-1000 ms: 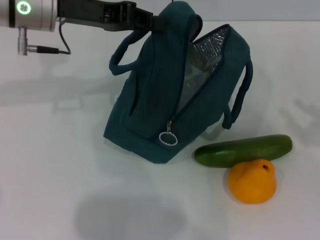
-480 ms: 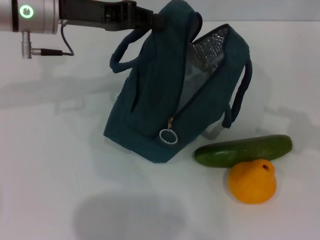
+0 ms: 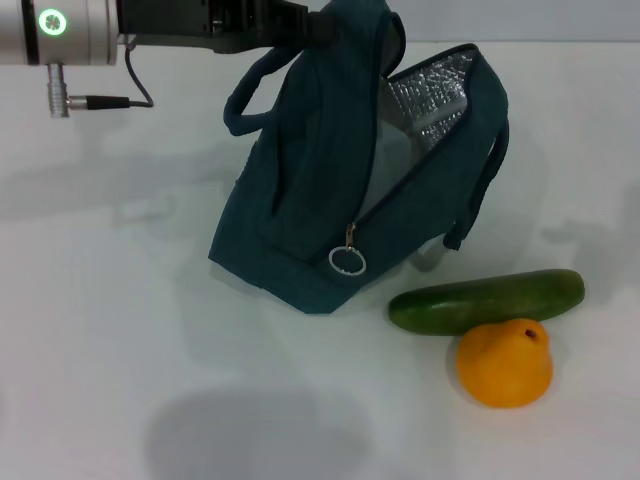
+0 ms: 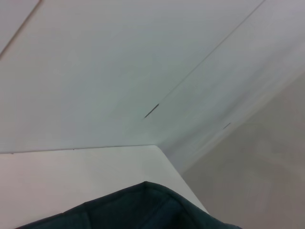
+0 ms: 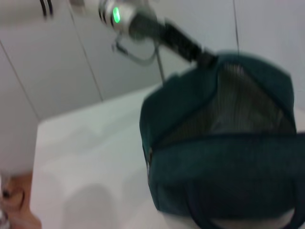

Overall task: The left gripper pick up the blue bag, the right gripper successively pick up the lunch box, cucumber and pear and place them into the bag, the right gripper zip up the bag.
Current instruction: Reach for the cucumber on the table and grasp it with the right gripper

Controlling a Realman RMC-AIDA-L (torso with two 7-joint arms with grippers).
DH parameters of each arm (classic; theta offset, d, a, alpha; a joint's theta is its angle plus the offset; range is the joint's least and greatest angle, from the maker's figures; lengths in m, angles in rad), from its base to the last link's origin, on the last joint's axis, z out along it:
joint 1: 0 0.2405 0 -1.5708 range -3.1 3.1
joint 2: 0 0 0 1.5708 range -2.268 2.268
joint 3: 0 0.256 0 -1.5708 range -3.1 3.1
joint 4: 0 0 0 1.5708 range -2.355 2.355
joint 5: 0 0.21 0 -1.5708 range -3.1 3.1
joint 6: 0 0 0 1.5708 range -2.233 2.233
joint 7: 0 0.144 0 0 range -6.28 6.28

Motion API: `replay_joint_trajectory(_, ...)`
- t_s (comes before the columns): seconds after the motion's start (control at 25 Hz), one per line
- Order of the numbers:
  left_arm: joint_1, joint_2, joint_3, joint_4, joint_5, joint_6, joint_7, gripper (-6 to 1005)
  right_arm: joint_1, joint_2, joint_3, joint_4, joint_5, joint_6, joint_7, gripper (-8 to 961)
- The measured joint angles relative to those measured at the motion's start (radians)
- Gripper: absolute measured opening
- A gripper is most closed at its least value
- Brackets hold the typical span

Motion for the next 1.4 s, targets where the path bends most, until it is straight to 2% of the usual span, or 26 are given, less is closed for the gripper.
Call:
replay_joint_trajectory(0.08,0.001,-0.001,0.000,0.000,-0.011,0.000,0.000,106,0.034,0.020,-0.005,-0.016,-0.085,0.013,0.001,881)
replay_joint_trajectory(0.28,0.008,-0.001,0.000,0.000,-0.038,0.001,-0.003,107,0.096,0.088,-0.072,-0.058,-0.274,0.081,0.002,875)
replay_joint_trajectory(0.36,0.008,-0.001,0.002,0.000,-0.040,0.007,-0.007,107,0.113,0.105,-0.108,-0.061,-0.309,0.110,0.002,874)
replay_joint_trajectory(0.72,0.003,-0.001,0.005,0.000,-0.042,0.011,-0.011,108,0.188,0.133,-0.252,-0.027,-0.364,0.189,0.045,873)
replay_joint_trajectory(1.08,0.008,-0.004,0.007,0.000,-0.042,0.011,-0.011,109,0.246,0.189,-0.344,0.039,-0.460,0.238,0.057,872)
replay_joint_trajectory(1.4,0.016,-0.004,0.005,0.000,-0.042,0.011,-0.004,110,0.266,0.196,-0.471,0.045,-0.459,0.300,0.095,872)
